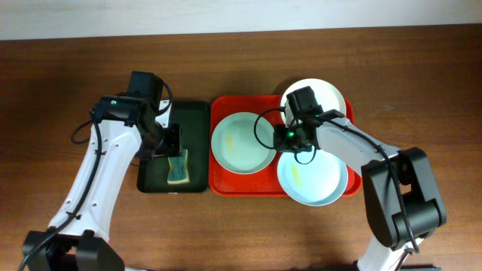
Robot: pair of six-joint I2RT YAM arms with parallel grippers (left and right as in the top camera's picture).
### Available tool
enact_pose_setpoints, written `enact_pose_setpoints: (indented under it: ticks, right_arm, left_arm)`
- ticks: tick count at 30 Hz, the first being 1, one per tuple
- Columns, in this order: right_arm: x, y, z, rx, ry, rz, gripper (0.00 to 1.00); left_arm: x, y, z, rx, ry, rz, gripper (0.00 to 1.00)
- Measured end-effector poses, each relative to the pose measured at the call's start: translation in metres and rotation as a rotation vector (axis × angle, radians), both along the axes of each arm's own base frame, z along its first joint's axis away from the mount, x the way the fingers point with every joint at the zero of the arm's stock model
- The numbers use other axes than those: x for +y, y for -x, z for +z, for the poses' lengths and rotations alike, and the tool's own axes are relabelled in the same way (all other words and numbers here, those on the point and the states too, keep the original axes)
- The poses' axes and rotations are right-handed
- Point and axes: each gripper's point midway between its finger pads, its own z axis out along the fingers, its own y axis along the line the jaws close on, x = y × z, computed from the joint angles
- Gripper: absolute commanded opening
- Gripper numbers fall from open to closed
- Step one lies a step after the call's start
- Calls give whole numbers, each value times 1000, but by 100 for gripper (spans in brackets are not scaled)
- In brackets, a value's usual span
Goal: Clean dirty plates on tray and stack at the side
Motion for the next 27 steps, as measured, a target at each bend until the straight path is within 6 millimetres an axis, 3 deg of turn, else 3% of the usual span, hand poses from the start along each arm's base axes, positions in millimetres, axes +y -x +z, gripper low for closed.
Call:
enact_pose_setpoints:
  ticks: [5,7,10,17,21,27]
  right_arm:
    - [-4,-2,-1,-1,16,-25,15]
    - [-4,-2,-1,-1,19,-27,14]
    - [-3,-2,-1,-2,19,-26,14]
    - [-3,-2,-1,-2,19,-26,15]
    - [-4,-2,-1,-3,22,-27,15]
    - [-4,-2,-1,-3,22,-27,16]
  left_arm:
    - [0,3,-5,13,-2,0,47]
    - [1,6,-13,23,-4,1,48]
    - [2,9,-35,34,-6,18,37]
    - [1,2,-73,54,-4,63,38]
    - [0,-1,-97,102,-10,71,27]
    - [0,-6,-109,110,-13,94,29]
